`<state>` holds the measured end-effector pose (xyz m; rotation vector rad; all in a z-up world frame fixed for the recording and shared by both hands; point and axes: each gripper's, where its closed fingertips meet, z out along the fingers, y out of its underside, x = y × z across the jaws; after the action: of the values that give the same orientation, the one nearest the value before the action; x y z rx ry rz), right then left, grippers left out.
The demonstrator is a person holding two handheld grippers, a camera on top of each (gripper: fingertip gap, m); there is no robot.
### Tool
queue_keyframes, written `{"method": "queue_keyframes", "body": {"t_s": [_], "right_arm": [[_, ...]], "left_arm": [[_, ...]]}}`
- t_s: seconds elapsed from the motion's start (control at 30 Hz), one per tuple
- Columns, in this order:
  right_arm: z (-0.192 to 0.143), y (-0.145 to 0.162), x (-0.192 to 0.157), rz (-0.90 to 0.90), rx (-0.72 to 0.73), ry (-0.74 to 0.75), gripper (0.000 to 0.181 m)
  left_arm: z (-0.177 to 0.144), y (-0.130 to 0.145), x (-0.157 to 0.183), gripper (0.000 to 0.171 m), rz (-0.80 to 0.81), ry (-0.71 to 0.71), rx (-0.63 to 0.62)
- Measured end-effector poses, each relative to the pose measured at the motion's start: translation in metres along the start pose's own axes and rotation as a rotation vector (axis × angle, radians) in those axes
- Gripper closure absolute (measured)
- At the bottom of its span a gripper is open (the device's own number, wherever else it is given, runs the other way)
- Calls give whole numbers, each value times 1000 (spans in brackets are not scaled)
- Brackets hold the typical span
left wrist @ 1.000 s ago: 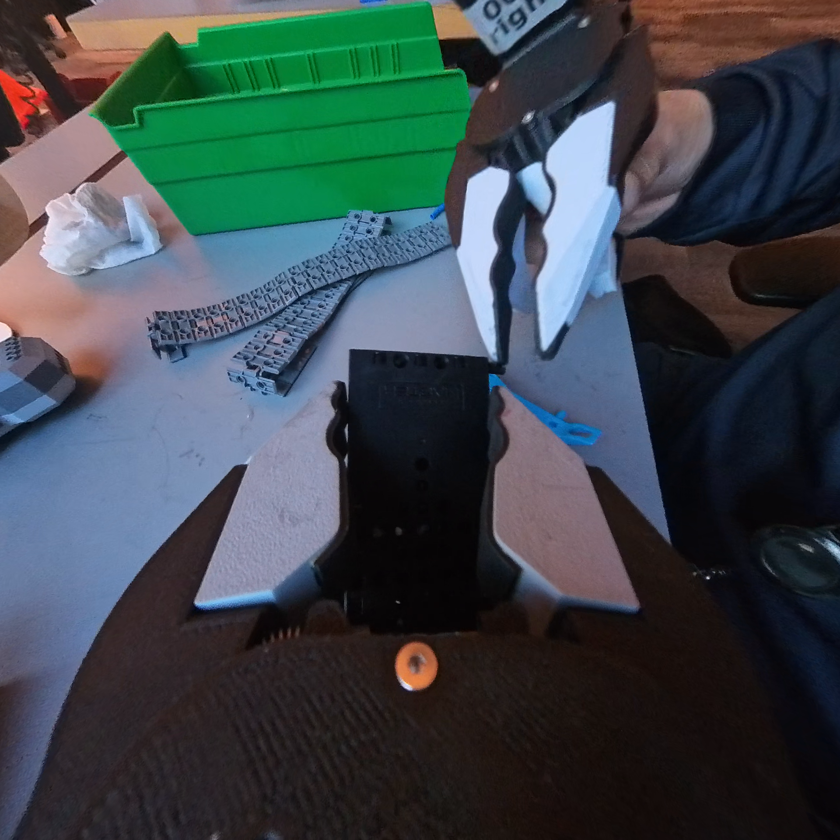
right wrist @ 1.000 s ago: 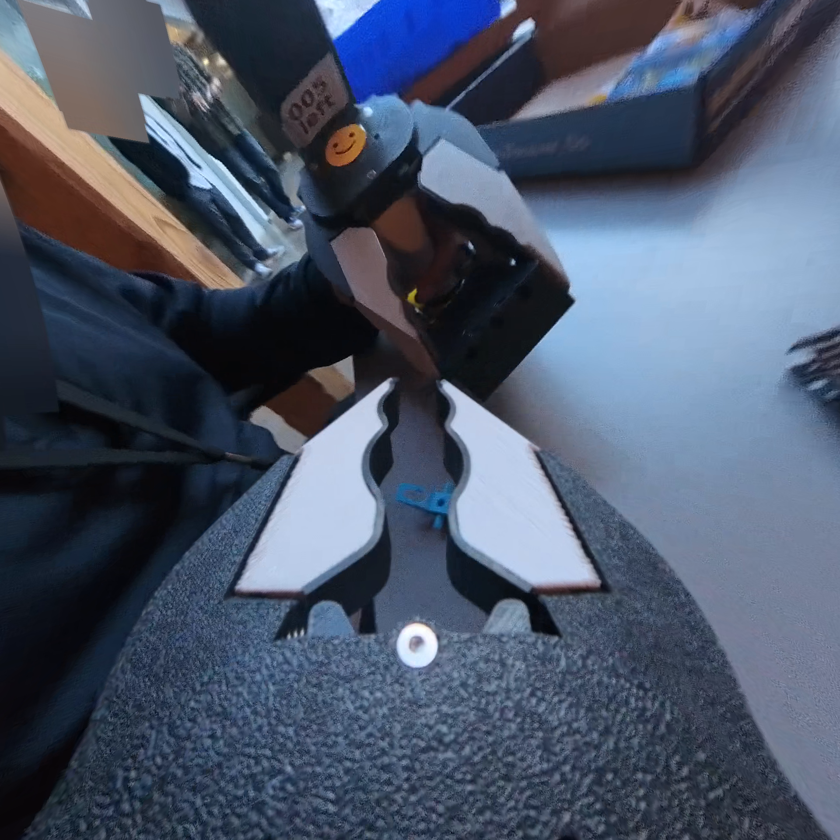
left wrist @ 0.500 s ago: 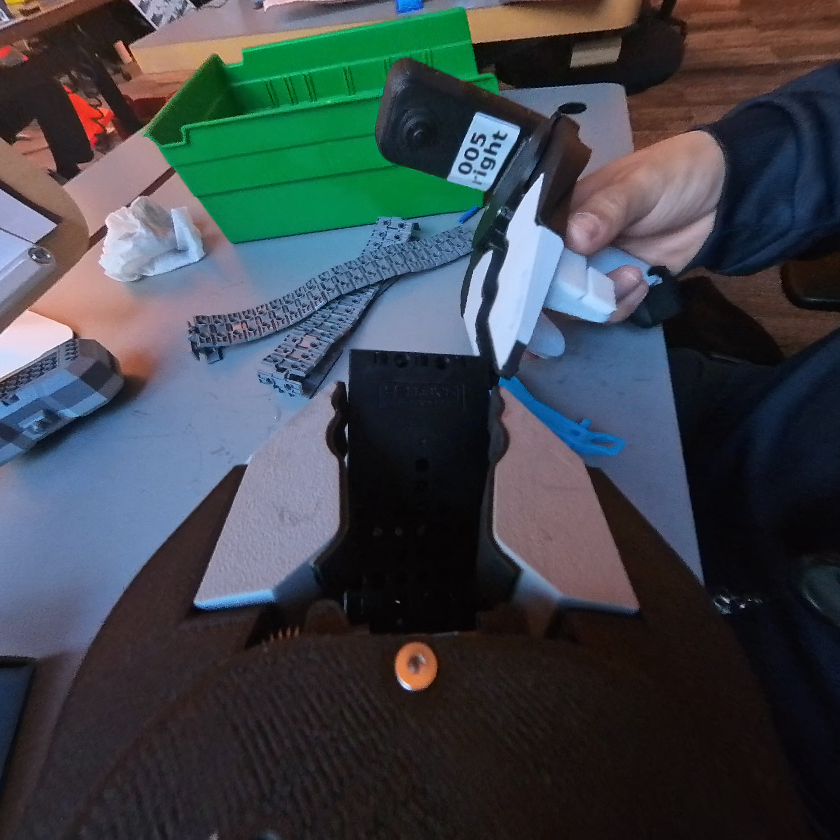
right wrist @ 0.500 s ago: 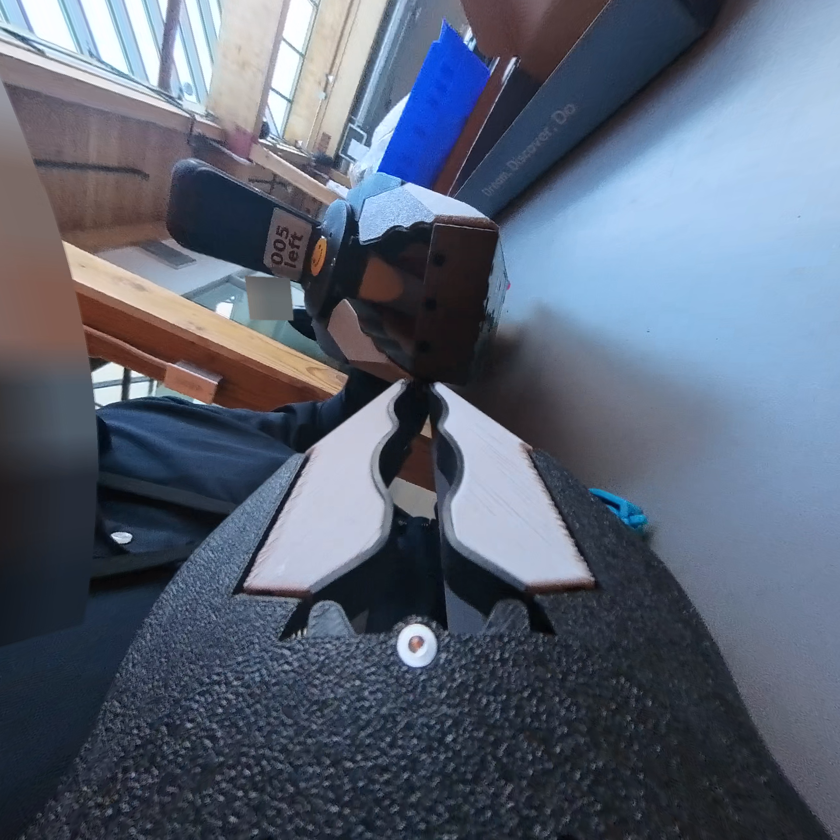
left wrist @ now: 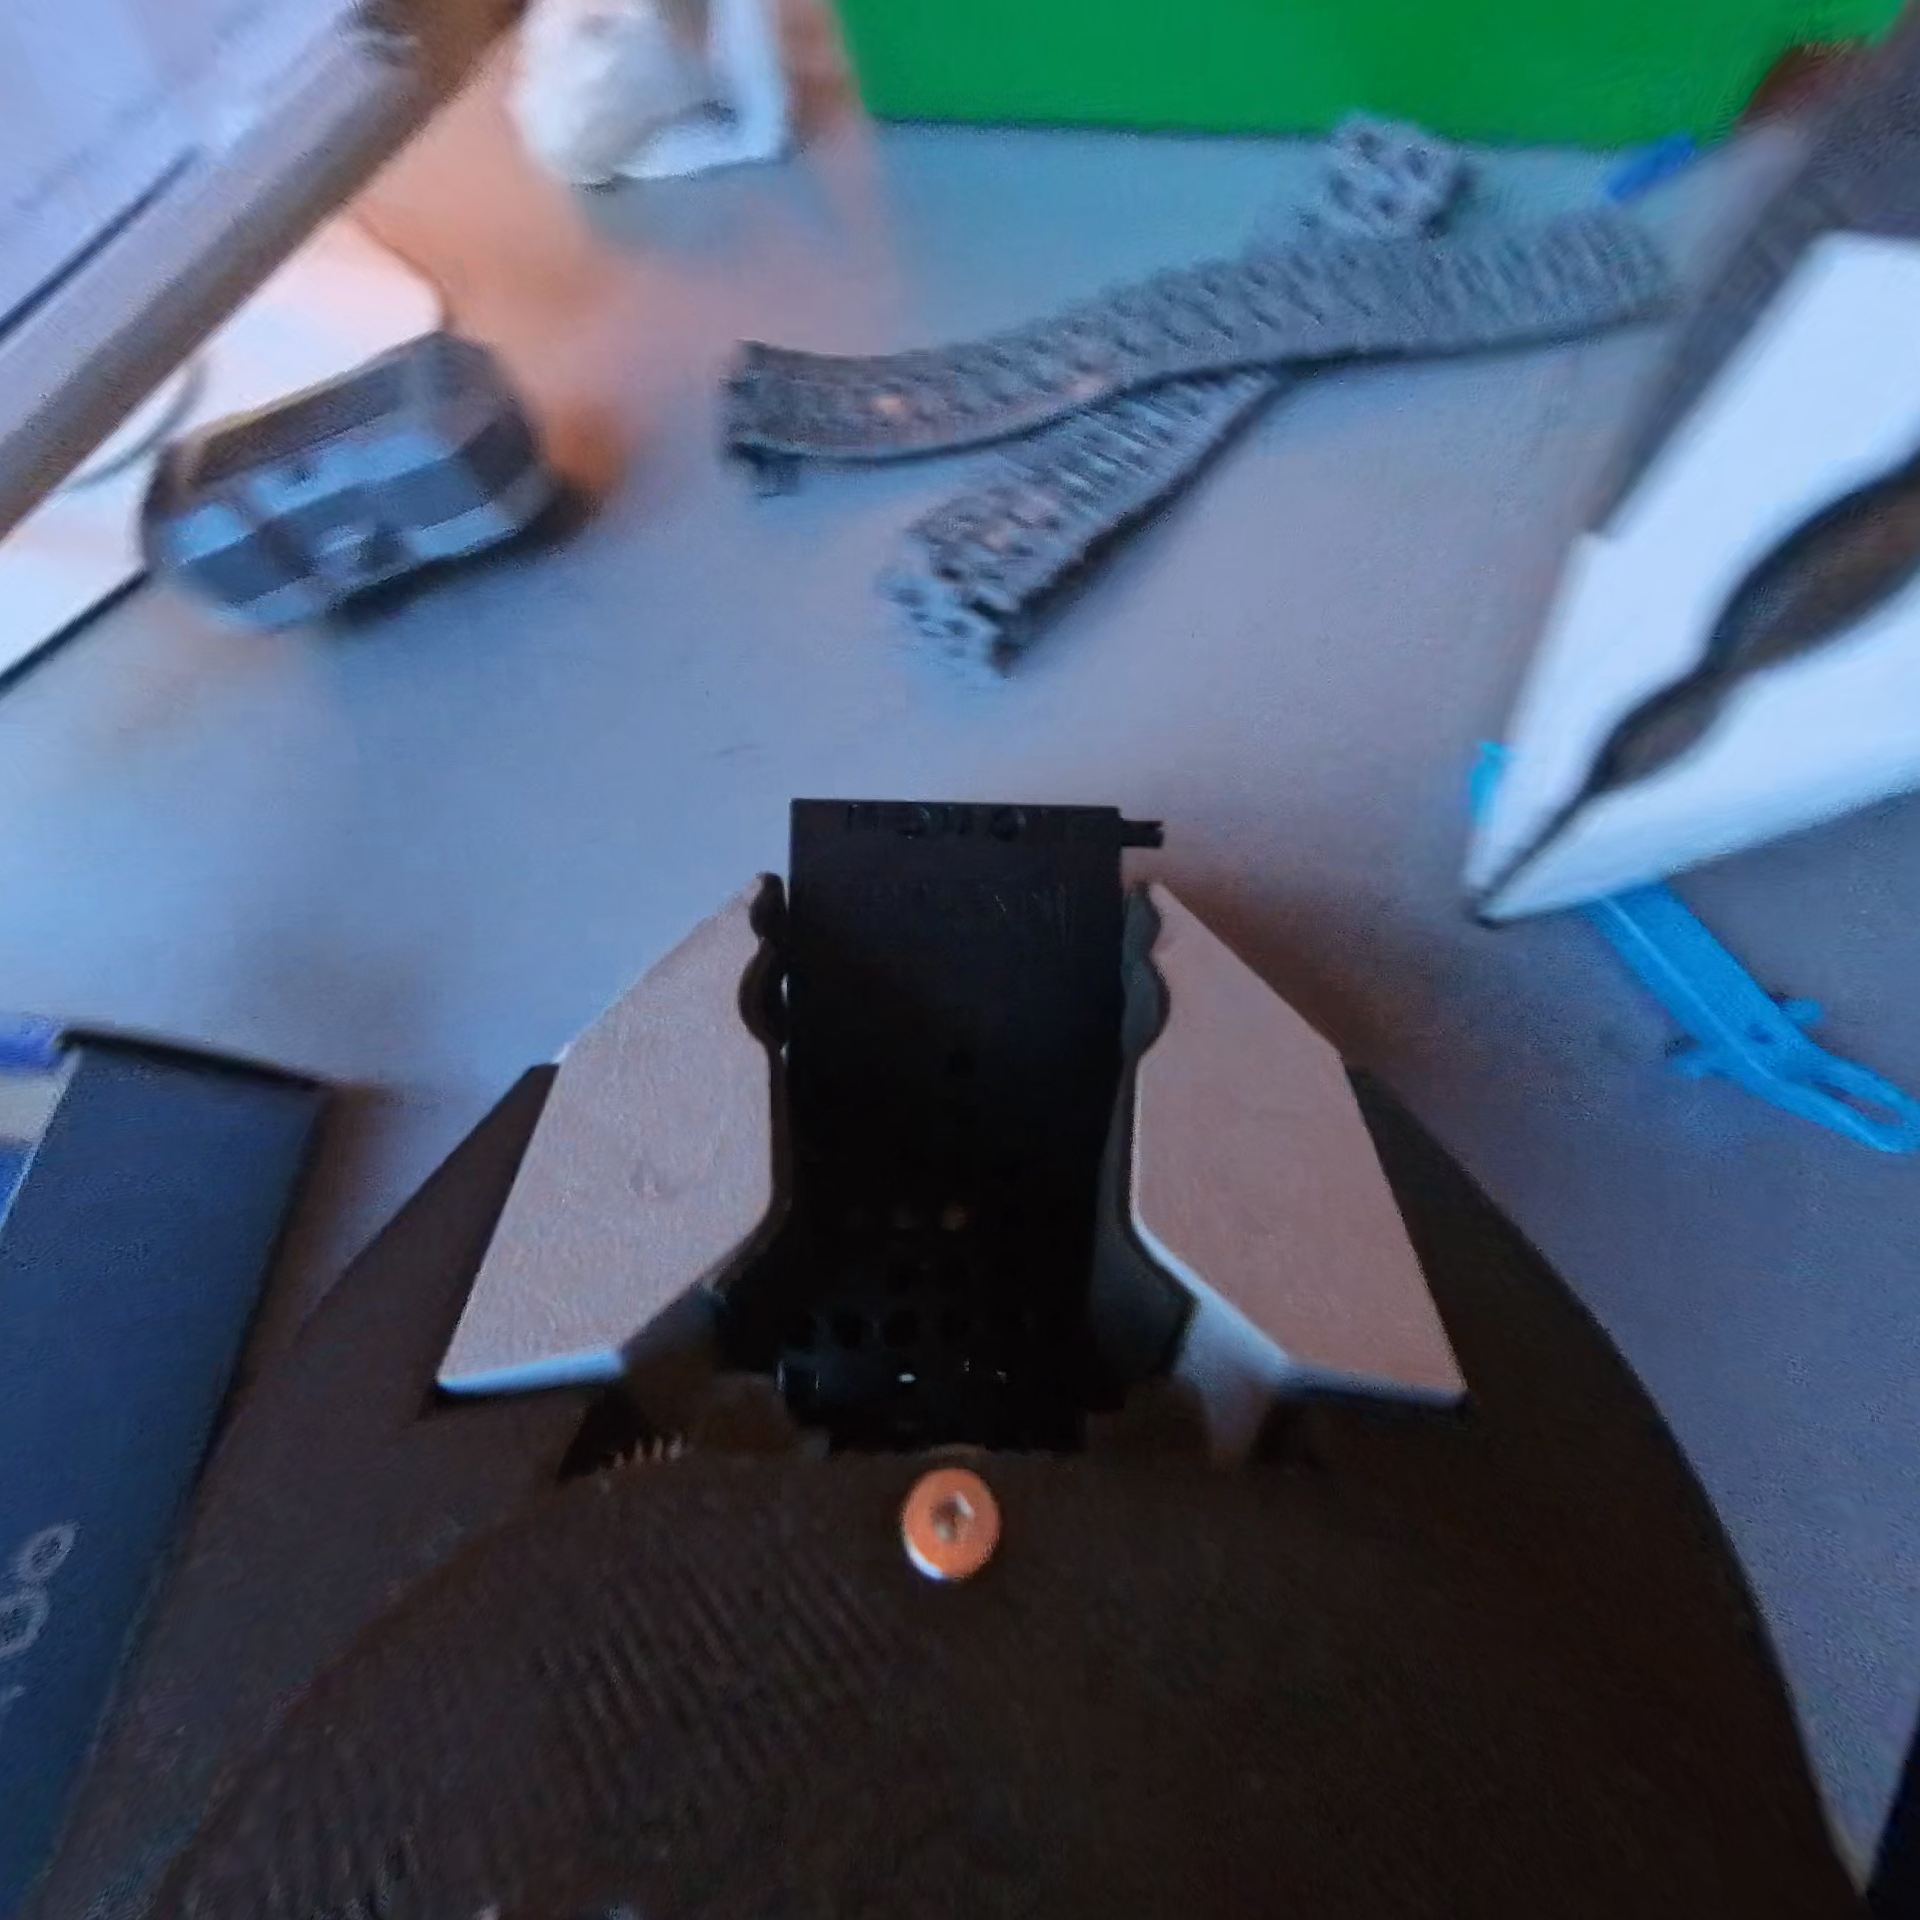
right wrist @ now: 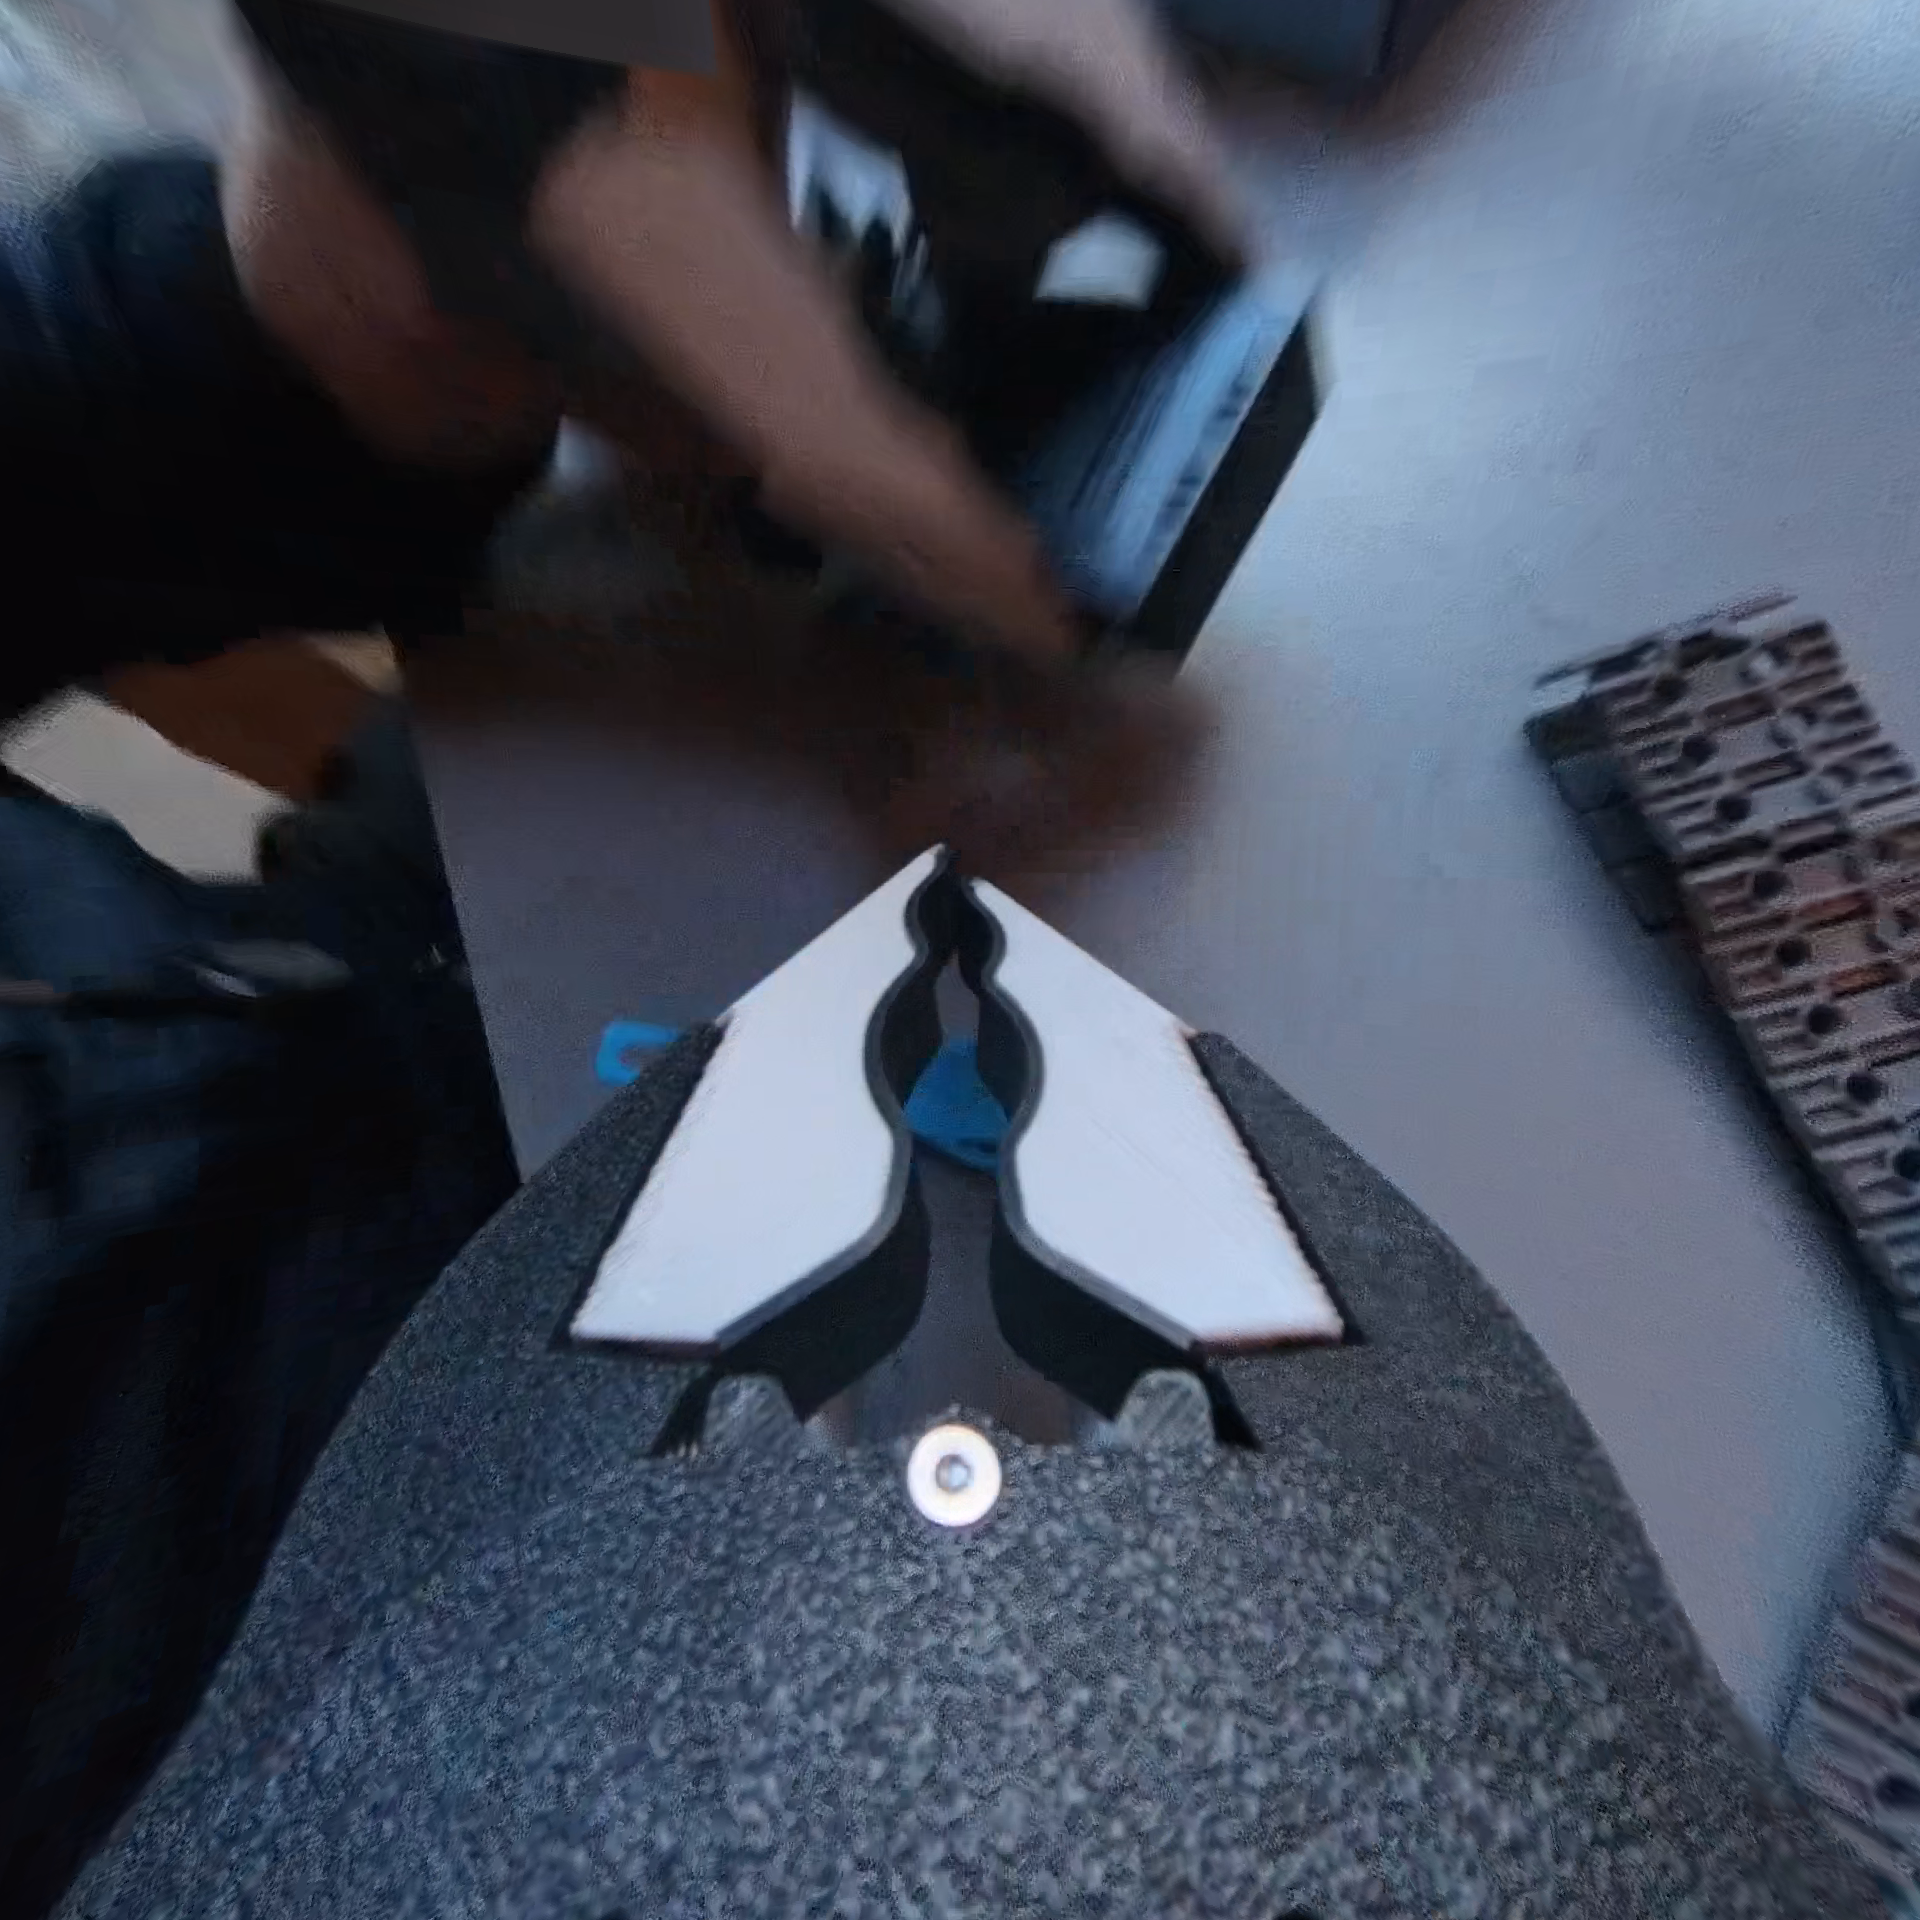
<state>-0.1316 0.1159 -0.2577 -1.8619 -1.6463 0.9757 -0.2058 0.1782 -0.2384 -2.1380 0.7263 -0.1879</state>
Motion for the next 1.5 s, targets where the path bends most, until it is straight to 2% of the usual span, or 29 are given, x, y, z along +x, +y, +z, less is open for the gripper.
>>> {"method": "queue_keyframes", "body": {"t_s": [0.07,0.1,0.17,0.27,0.4,0.53,0.63,0.83,0.97,1.1,1.17,1.33,1.5], "right_arm": [[-7,5,4,-2,17,35,181],[-14,-1,13,16,58,61,181],[-23,-12,28,80,100,54,181],[-16,-24,32,143,141,6,181],[-25,-35,56,73,179,127,176],[-35,-43,67,27,236,152,172],[-33,-37,65,30,230,145,172],[-37,-24,64,1,251,183,170],[-50,-31,67,-53,325,236,165],[-54,-34,60,-162,368,259,160],[-52,-34,55,-214,368,250,157],[-54,-40,51,-305,416,273,157],[-61,-43,50,-270,465,225,157]], "left_arm": [[-8,-2,-8,108,-150,129,77],[-9,-3,-4,108,-158,174,105],[-5,1,2,108,-109,155,70],[0,-3,7,108,-81,150,67],[7,6,14,108,-78,205,-9],[14,13,21,108,-32,217,-79],[20,18,25,108,17,207,-131],[15,10,33,107,42,214,-97],[6,6,31,100,59,192,-96],[-12,-7,32,98,43,195,-24],[-20,-10,31,91,15,201,1],[-30,2,29,94,-9,175,-4],[-42,19,31,91,-49,152,-20]]}}
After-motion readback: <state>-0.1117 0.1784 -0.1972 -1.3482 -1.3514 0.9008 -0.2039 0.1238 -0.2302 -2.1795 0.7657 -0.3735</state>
